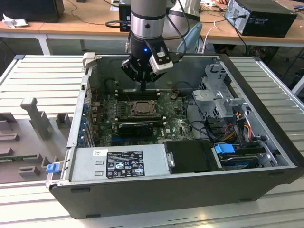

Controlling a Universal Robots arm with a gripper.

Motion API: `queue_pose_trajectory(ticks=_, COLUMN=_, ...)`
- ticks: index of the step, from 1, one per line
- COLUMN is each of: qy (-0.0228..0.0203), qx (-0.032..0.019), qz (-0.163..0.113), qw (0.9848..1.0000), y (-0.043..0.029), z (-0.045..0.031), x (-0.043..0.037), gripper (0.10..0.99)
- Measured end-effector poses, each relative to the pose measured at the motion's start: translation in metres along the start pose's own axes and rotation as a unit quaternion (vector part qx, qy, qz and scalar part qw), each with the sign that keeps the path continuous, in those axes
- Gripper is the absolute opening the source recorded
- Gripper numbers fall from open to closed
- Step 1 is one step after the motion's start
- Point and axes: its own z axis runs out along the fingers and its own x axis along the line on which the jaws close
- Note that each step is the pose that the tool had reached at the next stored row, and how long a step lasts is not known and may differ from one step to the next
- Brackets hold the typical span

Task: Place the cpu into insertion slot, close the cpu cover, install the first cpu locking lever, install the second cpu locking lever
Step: 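Install the first cpu locking lever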

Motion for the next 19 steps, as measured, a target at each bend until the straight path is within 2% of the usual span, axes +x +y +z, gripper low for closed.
queue_pose_trajectory(ticks=11, qy=0.0016, qx=0.0007, qz=-0.048, qw=0.9988, y=0.0000, z=0.0000, x=0.0000, gripper=0.106)
queue_pose_trajectory(ticks=16, qy=0.0025, qx=0.0011, qz=-0.076, qw=0.9971, y=0.0000, z=0.0000, x=-0.0002, gripper=0.106)
queue_pose_trajectory(ticks=18, qy=0.0032, qx=0.0013, qz=-0.095, qw=0.9955, y=0.0000, z=0.0000, x=-0.0002, gripper=0.106)
queue_pose_trajectory(ticks=19, qy=0.0033, qx=0.0004, qz=-0.097, qw=0.9952, y=-0.0003, z=0.0000, x=0.0002, gripper=0.106)
